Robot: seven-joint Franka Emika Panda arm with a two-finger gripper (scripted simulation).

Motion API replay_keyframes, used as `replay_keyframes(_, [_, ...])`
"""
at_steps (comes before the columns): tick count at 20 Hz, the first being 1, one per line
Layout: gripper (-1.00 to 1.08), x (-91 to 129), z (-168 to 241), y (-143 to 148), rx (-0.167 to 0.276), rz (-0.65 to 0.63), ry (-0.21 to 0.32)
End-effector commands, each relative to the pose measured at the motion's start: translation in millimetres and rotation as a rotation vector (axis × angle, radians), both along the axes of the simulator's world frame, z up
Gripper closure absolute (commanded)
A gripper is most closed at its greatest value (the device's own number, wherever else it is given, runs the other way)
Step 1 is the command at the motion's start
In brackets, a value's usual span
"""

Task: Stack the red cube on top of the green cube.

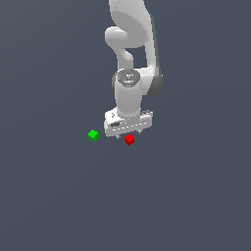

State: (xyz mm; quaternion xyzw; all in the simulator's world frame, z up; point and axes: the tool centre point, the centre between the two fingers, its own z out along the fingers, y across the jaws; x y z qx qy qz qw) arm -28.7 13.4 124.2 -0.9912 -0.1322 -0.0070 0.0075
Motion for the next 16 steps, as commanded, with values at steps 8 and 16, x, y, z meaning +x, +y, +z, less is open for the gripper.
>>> replay_keyframes(8, [-0.92,-29.6,-43.1,8.9,-0.013,0.217,0.008])
replay_keyframes(16, [-0.92,-37.0,-54.5,8.9,-0.017,0.271,0.01])
